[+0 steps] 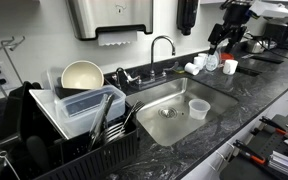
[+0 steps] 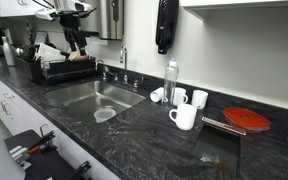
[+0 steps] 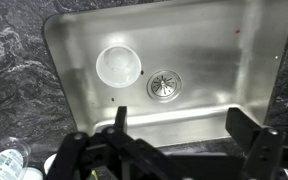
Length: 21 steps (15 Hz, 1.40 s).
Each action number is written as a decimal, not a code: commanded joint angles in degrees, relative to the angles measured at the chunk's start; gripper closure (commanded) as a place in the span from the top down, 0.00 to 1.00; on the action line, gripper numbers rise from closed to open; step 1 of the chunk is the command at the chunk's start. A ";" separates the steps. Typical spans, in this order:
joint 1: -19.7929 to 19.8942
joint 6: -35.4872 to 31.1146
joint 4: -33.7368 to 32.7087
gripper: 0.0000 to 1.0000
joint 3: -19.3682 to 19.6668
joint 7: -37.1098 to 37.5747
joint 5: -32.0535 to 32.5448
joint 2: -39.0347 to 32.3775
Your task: Move the bowl from the sink to the counter
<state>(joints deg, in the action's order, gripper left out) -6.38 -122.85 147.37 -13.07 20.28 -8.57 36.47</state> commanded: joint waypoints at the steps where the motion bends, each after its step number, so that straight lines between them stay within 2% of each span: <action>1: 0.74 -2.22 -0.48 1.00 -0.19 1.11 -0.05 -5.01; 9: 0.72 -9.93 -0.76 1.00 2.05 0.48 0.54 -21.72; 10: 0.14 -9.03 0.30 1.00 2.17 0.56 0.21 -19.78; 12: 0.11 -10.05 0.00 1.00 2.41 0.56 0.22 -21.84; 18: 0.12 -10.03 -0.42 1.00 2.41 0.56 0.22 -21.69; 21: 0.69 -13.91 -0.47 1.00 3.48 -0.67 -0.47 -25.90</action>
<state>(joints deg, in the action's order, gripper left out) -5.96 -133.59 147.28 -10.68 20.83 -8.47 14.10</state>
